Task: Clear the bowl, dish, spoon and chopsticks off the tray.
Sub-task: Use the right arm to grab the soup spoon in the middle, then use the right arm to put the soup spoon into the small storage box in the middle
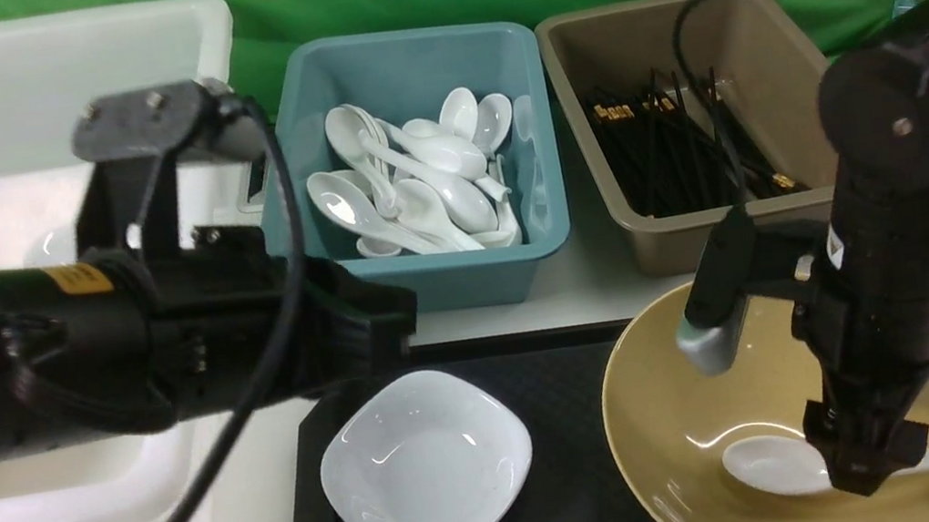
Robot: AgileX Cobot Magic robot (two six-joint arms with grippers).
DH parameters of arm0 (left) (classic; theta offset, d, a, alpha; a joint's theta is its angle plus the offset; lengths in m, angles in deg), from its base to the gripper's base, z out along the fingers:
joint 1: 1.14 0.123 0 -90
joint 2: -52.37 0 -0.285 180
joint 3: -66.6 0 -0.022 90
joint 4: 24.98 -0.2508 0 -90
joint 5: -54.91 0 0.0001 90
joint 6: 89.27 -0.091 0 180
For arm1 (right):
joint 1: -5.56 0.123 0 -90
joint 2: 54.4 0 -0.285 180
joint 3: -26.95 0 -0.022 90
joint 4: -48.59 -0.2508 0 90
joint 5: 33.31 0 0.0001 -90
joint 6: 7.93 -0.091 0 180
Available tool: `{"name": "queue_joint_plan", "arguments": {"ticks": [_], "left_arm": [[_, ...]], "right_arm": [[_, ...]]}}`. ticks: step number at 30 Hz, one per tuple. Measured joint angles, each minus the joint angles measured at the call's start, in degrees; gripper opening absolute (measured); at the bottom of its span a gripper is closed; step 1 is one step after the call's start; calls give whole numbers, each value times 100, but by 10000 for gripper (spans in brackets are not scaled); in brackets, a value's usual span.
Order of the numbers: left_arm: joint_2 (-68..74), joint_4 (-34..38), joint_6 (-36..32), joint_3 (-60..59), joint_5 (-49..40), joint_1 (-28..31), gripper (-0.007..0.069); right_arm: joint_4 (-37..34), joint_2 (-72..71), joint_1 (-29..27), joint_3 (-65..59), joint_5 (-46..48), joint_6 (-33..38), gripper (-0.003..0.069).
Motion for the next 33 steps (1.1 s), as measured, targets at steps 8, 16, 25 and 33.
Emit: {"name": "queue_joint_plan", "arguments": {"ticks": [8,16,25,33], "left_arm": [[17,-42,0,0,-321,0,-6],[17,-239,-212,0,-476,0,-6],[70,-1721,281,1048,-1691,0,-6],[71,-2591,1456,1870,-1322,0,-6]], "right_arm": [[225,348,0,-121,30,-230,535],[227,474,4,-386,43,-180,143],[232,-501,4,897,-268,-979,109],[-1651,-10,7,3109,-2729,-993,109]]}}
